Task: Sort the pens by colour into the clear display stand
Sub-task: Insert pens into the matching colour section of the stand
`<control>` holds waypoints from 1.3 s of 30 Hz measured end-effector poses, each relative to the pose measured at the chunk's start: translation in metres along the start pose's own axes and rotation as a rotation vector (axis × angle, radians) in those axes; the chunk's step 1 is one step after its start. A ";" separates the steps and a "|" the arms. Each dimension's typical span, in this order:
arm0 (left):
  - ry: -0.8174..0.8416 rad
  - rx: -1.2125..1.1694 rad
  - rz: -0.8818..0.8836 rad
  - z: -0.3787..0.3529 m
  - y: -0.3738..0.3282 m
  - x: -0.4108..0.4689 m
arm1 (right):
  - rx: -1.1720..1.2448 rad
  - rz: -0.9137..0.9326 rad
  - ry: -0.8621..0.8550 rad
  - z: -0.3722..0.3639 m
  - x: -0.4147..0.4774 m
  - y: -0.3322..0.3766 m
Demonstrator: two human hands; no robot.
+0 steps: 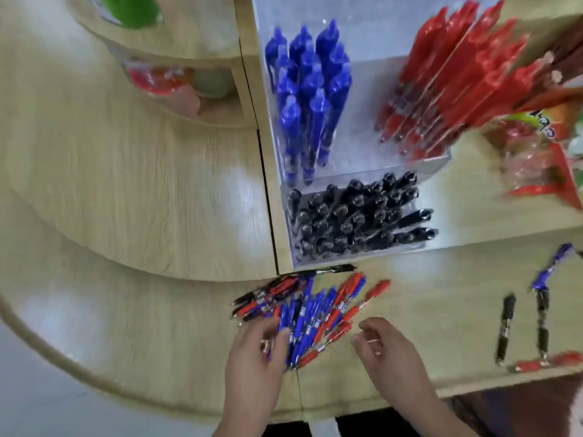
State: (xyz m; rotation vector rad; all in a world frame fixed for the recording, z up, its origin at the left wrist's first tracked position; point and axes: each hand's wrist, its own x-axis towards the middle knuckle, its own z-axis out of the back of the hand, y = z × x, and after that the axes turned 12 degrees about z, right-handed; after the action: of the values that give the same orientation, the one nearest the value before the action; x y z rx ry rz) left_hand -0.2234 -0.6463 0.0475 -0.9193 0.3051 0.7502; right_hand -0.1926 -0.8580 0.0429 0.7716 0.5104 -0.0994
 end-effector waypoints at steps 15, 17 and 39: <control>-0.109 0.419 0.010 -0.097 0.001 0.043 | -0.020 -0.414 -0.308 -0.054 0.059 -0.027; -0.105 0.470 -0.012 -0.102 -0.004 0.050 | -0.044 -0.410 -0.316 -0.052 0.070 -0.025; 0.104 0.235 -0.018 -0.041 -0.027 0.023 | 0.638 -0.244 -0.213 0.003 0.032 0.005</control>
State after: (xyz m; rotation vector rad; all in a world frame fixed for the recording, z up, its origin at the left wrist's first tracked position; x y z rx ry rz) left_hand -0.1856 -0.6791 0.0280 -0.7379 0.4660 0.6363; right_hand -0.1623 -0.8536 0.0326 1.3003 0.3656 -0.5857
